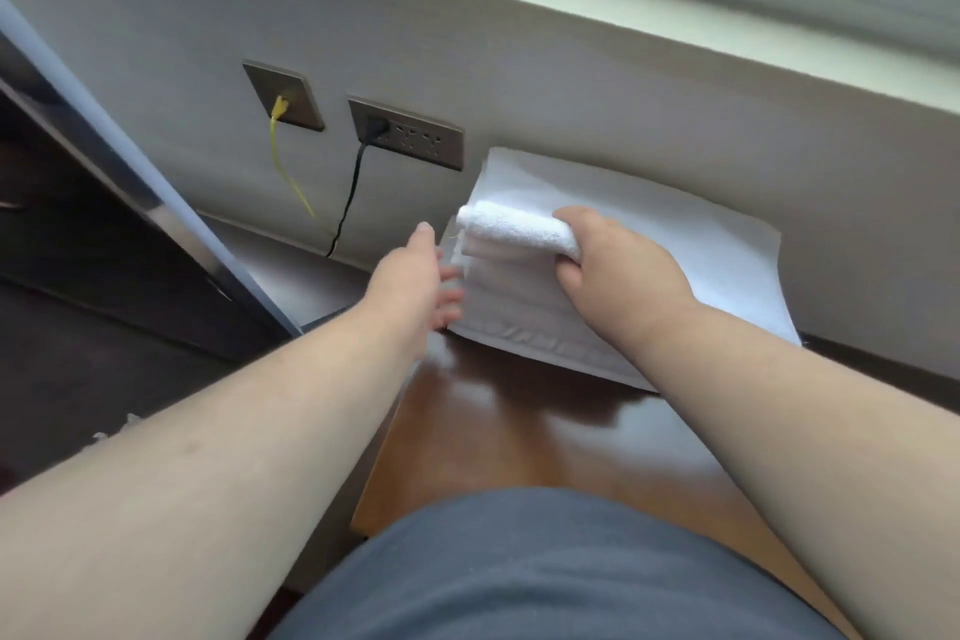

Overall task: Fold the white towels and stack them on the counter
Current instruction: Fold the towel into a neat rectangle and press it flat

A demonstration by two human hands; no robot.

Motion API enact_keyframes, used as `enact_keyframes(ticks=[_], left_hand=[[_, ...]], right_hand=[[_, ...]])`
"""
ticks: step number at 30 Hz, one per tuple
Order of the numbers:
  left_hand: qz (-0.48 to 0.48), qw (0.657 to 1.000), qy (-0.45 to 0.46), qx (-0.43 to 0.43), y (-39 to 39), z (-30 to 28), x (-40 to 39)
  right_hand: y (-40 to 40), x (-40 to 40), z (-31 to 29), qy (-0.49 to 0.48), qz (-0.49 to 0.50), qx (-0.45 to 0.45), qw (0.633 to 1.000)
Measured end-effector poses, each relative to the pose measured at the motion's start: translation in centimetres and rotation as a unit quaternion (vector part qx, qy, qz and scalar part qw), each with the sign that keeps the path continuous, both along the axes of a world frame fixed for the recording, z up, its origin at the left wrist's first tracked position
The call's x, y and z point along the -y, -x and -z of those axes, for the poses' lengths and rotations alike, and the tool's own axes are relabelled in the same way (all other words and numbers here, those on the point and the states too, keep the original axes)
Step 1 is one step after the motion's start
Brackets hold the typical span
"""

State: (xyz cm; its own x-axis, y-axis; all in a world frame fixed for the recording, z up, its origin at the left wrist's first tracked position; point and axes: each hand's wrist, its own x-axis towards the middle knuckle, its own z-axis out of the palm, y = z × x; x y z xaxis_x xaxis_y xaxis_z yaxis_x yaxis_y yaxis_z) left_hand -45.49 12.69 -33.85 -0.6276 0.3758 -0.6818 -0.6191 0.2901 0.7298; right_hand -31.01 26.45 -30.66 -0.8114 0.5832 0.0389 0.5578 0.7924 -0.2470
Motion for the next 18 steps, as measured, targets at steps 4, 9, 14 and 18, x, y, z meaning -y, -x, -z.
enact_keyframes(ticks=[4, 9, 14, 18], left_hand=[[0.061, 0.972, -0.152, 0.168, -1.0, -0.3, -0.7], [0.044, 0.954, -0.245, 0.165, -0.3, -1.0, -1.8], [0.036, 0.932, -0.287, 0.22, 1.4, -0.6, -2.7], [0.038, 0.918, -0.285, 0.273, 3.2, -1.5, -5.2]], right_hand=[[0.4, 0.8, -0.1, -0.017, -0.007, 0.031, 0.999], [1.8, 1.7, -0.6, -0.053, -0.068, 0.055, 0.995], [3.4, 1.6, -0.6, -0.02, -0.047, 0.033, 0.998], [2.3, 1.4, 0.1, -0.013, -0.064, 0.021, 0.998]])
